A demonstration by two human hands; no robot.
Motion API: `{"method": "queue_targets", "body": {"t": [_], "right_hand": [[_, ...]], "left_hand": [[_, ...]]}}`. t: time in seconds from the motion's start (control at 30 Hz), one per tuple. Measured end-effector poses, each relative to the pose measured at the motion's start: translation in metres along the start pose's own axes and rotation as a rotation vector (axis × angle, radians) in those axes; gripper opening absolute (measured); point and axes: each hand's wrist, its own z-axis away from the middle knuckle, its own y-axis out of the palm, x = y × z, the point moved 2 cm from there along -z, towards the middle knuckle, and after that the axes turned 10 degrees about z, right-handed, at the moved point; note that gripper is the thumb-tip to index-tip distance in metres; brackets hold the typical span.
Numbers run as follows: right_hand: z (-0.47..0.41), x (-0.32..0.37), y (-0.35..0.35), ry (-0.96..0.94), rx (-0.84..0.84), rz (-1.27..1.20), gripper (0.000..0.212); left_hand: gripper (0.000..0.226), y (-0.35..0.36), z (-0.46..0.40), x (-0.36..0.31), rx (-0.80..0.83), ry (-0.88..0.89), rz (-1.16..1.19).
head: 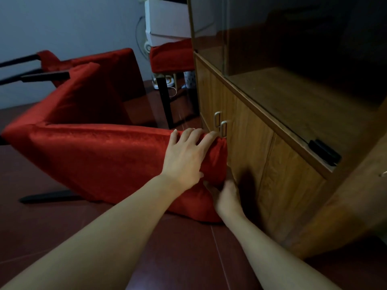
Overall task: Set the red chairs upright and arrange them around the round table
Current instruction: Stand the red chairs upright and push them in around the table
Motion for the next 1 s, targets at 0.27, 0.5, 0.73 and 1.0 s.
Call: {"method": "queue_targets", "body": {"t": [0.27, 0.5, 0.73, 1.0], "right_hand": [[0.002, 0.009, 0.006, -0.102, -0.147, 0.177, 0.041], [0.011, 0.021, 0.007, -0.046, 0.0, 0.151, 0.023], [0.028, 0.057, 0.007, -0.083, -0.095, 0.227, 0.034], [0.038, 0.148, 0.008, -0.282, -0.144, 0.227, 0.05]], "left_hand": [[0.086, -0.012, -0.009, 0.005, -0.066, -0.012, -0.04], [0.083, -0.032, -0.006, 0.014, -0.074, -0.043, -0.041], [0.084, -0.052, 0.002, 0.029, -0.133, -0.037, -0.011], [0.085, -0.126, -0.001, 0.073, -0.147, -0.095, 0.054]]}}
